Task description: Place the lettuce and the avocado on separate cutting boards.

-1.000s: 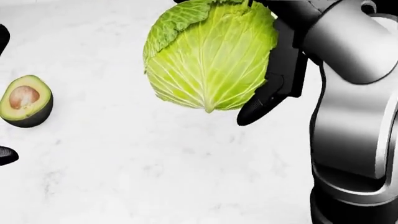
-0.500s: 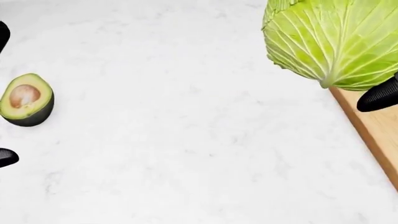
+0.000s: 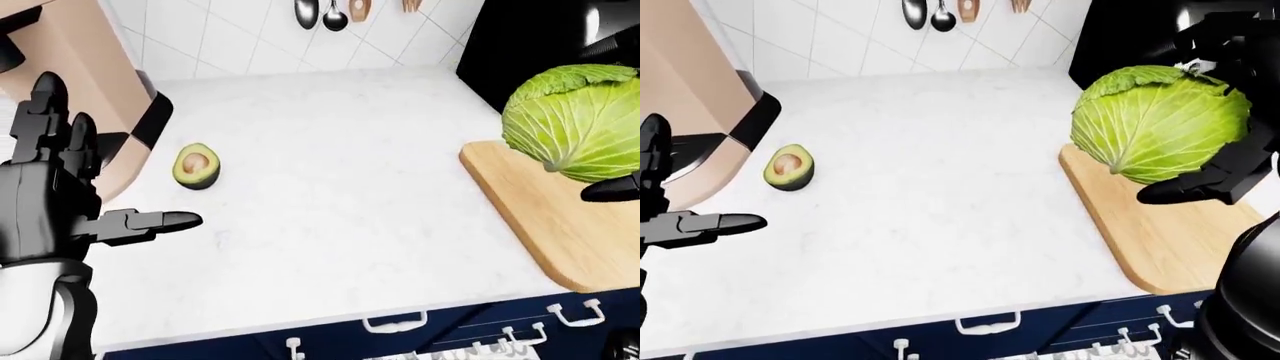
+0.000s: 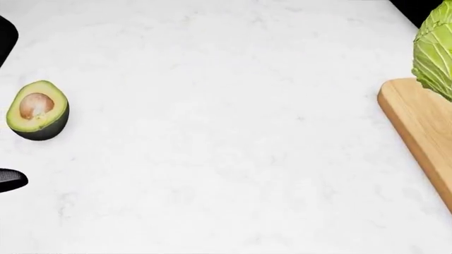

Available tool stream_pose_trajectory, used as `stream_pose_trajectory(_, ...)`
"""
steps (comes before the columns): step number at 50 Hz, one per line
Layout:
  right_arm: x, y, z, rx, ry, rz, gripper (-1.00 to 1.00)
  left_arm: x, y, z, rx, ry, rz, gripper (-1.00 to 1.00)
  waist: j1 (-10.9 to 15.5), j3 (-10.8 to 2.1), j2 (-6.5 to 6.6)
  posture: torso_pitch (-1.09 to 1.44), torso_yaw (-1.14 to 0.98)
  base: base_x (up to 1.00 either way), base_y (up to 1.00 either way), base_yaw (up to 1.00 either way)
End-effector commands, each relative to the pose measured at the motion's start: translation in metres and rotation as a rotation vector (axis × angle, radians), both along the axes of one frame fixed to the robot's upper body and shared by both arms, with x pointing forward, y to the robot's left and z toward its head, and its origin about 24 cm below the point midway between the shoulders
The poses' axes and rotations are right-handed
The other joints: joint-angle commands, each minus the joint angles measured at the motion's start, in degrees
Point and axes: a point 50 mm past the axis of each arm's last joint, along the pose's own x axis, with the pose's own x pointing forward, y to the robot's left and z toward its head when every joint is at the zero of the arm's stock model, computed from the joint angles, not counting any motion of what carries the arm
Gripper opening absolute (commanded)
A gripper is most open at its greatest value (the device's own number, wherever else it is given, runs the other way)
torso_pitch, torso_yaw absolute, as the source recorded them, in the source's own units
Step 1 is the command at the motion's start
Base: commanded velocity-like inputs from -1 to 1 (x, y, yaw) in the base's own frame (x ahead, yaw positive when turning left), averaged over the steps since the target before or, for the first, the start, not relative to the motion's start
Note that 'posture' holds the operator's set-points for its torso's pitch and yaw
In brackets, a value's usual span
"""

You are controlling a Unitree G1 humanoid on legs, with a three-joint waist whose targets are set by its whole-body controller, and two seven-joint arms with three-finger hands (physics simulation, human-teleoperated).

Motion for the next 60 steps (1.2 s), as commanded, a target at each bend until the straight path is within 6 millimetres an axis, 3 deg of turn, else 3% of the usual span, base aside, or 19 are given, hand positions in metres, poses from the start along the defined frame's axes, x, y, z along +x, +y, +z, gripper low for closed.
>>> stream_pose_trajectory(1, -0.01, -0.004, 0.014, -0.033, -0.087, -0.05, -1.0, -0.004, -0.002, 0.011, 0.036, -0.068, 0.003, 1.0, 0.05, -1.28, -0.37, 0.0, 0.0, 0.0, 0.0, 0.0)
stream_pose_trajectory(13, -0.014, -0.03, -0.005, -0.013, -0.059, -0.169, -1.0, -0.004, -0.003, 0.01, 0.036, -0.066, 0.003, 1.0, 0.05, -1.33, -0.88, 0.0, 0.0, 0.0, 0.0, 0.0)
stream_pose_trajectory(23, 0.01, -0.04, -0.023, 0.032, -0.068, -0.234, -1.0, -0.002, -0.002, 0.012, 0.038, -0.064, 0.001, 1.0, -0.04, -1.58, -0.76, 0.0, 0.0, 0.0, 0.0, 0.0)
stream_pose_trajectory(32, 0.01, -0.05, -0.045, 0.005, -0.034, -0.29, -1.0, -0.003, -0.001, 0.01, 0.039, -0.061, 0.004, 1.0, 0.23, -1.75, -0.8, 0.0, 0.0, 0.0, 0.0, 0.0)
stream_pose_trajectory(60, 0.003, -0.067, -0.06, -0.004, 0.009, -0.435, -1.0, -0.004, -0.001, 0.008, 0.05, -0.055, 0.011, 1.0, 0.25, -1.79, -0.99, 0.0, 0.0, 0.0, 0.0, 0.0)
